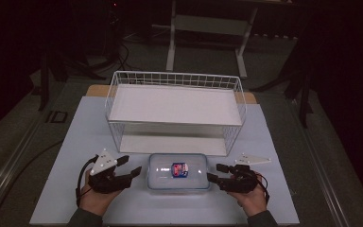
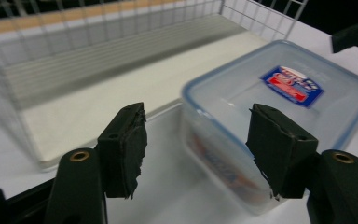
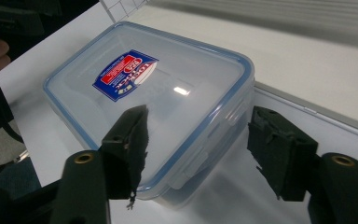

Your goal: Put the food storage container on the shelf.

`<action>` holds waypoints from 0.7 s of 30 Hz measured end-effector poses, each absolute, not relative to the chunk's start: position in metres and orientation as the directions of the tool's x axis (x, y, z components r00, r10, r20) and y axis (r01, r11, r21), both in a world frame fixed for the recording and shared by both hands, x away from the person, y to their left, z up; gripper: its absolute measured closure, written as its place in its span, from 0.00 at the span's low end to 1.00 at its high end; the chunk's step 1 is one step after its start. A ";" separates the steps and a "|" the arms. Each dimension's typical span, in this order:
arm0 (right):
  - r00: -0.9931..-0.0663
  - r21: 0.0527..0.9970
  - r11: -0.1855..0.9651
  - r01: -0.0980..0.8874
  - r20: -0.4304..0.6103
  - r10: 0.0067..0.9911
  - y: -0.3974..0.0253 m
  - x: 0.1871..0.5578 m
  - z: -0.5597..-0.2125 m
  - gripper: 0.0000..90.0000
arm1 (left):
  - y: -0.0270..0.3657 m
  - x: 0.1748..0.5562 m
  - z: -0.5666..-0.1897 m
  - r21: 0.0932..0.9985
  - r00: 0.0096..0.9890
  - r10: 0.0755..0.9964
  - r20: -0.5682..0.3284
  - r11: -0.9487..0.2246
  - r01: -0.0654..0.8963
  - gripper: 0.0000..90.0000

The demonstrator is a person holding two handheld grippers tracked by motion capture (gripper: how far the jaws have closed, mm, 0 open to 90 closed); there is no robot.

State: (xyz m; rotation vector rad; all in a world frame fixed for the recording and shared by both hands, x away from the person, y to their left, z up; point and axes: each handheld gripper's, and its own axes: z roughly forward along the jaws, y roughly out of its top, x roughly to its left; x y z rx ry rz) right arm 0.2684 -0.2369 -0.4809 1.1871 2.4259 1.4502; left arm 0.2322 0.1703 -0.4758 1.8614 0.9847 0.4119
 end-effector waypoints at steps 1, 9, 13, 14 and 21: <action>-0.697 0.774 0.253 0.581 0.313 0.645 -0.237 0.269 -0.481 0.39 | 0.167 0.233 -0.477 0.860 0.624 0.767 -0.145 -0.214 0.463 0.40; -0.689 0.741 0.259 0.620 0.355 0.632 -0.231 0.272 -0.488 0.33 | 0.156 0.240 -0.485 0.824 0.643 0.729 -0.237 -0.200 0.530 0.36; -0.680 0.729 0.236 0.642 0.400 0.614 -0.228 0.276 -0.492 0.27 | 0.148 0.248 -0.493 0.791 0.637 0.710 -0.300 -0.188 0.582 0.32; -0.680 0.729 0.236 0.642 0.400 0.614 -0.228 0.276 -0.492 0.27 | 0.148 0.248 -0.493 0.791 0.637 0.710 -0.300 -0.188 0.582 0.31; -0.660 0.697 0.221 0.683 0.458 0.595 -0.225 0.283 -0.499 0.22 | 0.138 0.257 -0.501 0.752 0.624 0.703 -0.340 -0.196 0.630 0.26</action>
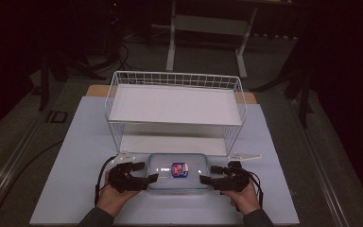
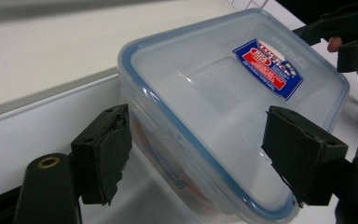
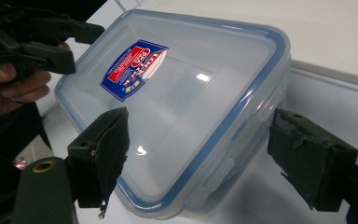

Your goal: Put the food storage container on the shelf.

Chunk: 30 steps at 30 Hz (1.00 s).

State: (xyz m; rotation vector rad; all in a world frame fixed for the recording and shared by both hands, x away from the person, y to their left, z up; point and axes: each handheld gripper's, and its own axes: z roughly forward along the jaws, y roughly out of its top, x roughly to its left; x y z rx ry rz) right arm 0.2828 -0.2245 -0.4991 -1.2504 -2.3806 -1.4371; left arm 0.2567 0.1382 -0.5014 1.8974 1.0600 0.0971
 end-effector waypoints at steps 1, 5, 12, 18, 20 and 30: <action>-0.659 0.695 0.219 0.685 0.462 0.594 -0.224 0.283 -0.500 0.22 | 0.137 0.257 -0.502 0.749 0.627 0.698 -0.348 -0.195 0.633 0.26; -0.657 0.679 0.227 0.698 0.481 0.581 -0.223 0.285 -0.503 0.22 | 0.136 0.260 -0.504 0.742 0.619 0.695 -0.366 -0.183 0.645 0.23; -0.650 0.652 0.245 0.717 0.500 0.573 -0.223 0.288 -0.508 0.22 | 0.139 0.265 -0.511 0.702 0.599 0.652 -0.465 -0.140 0.698 0.22; -0.637 0.639 0.233 0.733 0.525 0.565 -0.224 0.290 -0.510 0.22 | 0.139 0.267 -0.513 0.691 0.596 0.638 -0.487 -0.136 0.710 0.21; -0.632 0.633 0.230 0.739 0.533 0.562 -0.225 0.290 -0.510 0.22 | 0.140 0.268 -0.514 0.681 0.589 0.632 -0.504 -0.130 0.721 0.20; -0.592 0.583 0.210 0.785 0.606 0.531 -0.222 0.294 -0.517 0.21 | 0.139 0.271 -0.517 0.642 0.567 0.608 -0.556 -0.118 0.757 0.20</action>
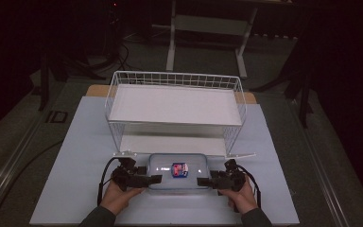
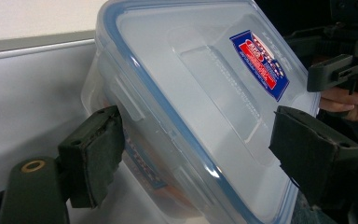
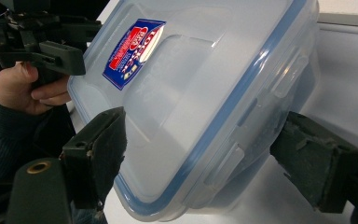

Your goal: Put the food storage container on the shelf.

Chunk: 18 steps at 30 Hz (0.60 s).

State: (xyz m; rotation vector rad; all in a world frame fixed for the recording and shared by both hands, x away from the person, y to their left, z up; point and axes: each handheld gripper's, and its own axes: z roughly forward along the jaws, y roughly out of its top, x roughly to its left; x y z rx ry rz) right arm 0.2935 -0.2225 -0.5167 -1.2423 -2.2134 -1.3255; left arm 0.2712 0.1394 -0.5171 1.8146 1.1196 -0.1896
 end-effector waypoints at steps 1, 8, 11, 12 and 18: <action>-0.599 0.588 0.215 0.780 0.601 0.530 -0.223 0.293 -0.516 0.21 | 0.140 0.271 -0.517 0.637 0.565 0.606 -0.561 -0.120 0.761 0.20; -0.610 0.594 0.225 0.773 0.596 0.521 -0.226 0.290 -0.514 0.25 | 0.141 0.269 -0.515 0.618 0.555 0.600 -0.576 -0.124 0.776 0.23; -0.620 0.595 0.242 0.767 0.590 0.516 -0.228 0.286 -0.512 0.28 | 0.145 0.266 -0.515 0.608 0.545 0.587 -0.599 -0.108 0.786 0.31; -0.620 0.595 0.242 0.767 0.590 0.516 -0.228 0.286 -0.512 0.28 | 0.147 0.266 -0.516 0.600 0.536 0.580 -0.613 -0.099 0.794 0.31; -0.619 0.598 0.224 0.770 0.612 0.492 -0.234 0.283 -0.510 0.39 | 0.155 0.262 -0.514 0.598 0.534 0.558 -0.635 -0.081 0.797 0.40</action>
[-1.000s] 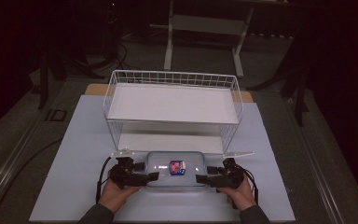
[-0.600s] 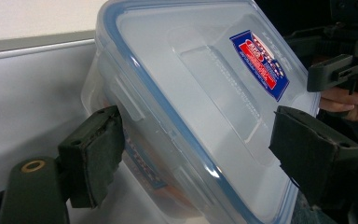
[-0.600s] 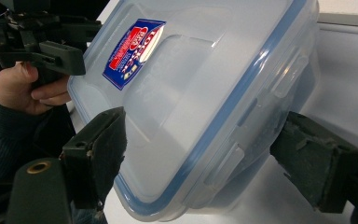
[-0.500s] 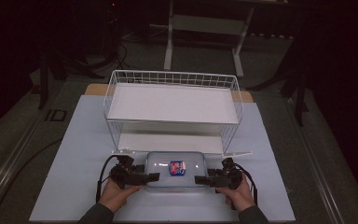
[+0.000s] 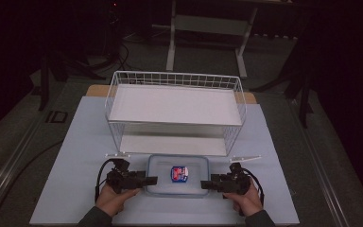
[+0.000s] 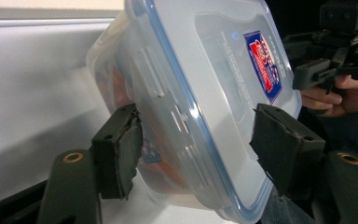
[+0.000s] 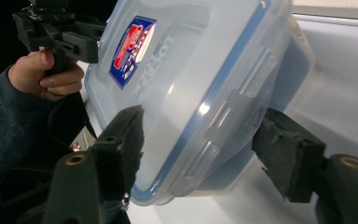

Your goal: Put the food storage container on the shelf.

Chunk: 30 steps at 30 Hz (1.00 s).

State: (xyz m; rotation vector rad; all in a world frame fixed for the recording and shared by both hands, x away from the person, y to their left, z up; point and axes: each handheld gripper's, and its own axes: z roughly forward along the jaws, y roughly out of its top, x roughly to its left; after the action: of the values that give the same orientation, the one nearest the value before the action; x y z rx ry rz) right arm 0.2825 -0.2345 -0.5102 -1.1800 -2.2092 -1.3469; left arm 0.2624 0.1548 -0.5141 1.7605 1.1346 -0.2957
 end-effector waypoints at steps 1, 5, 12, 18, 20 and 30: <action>-0.624 0.602 0.228 0.765 0.607 0.492 -0.235 0.282 -0.510 0.40 | 0.156 0.262 -0.514 0.598 0.535 0.556 -0.636 -0.082 0.797 0.43; -0.626 0.611 0.212 0.763 0.614 0.481 -0.239 0.282 -0.508 0.47 | 0.160 0.262 -0.513 0.592 0.528 0.537 -0.657 -0.066 0.803 0.49; -0.632 0.618 0.208 0.758 0.619 0.465 -0.242 0.280 -0.506 0.53 | 0.165 0.258 -0.510 0.599 0.542 0.525 -0.656 -0.075 0.797 0.55; -0.650 0.636 0.208 0.743 0.611 0.451 -0.244 0.277 -0.502 0.59 | 0.167 0.253 -0.503 0.621 0.570 0.532 -0.626 -0.101 0.777 0.60; -0.659 0.647 0.209 0.734 0.601 0.452 -0.244 0.276 -0.501 0.60 | 0.166 0.250 -0.501 0.634 0.582 0.541 -0.607 -0.111 0.765 0.60; -0.683 0.679 0.213 0.702 0.560 0.469 -0.243 0.273 -0.495 0.60 | 0.163 0.246 -0.494 0.676 0.616 0.562 -0.552 -0.130 0.725 0.61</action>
State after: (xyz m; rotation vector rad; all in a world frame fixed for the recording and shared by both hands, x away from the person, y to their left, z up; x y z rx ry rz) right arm 0.2731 -0.2431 -0.4949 -1.1130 -2.2537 -1.4603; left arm 0.2465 0.1633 -0.4938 1.8075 1.0417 -0.1975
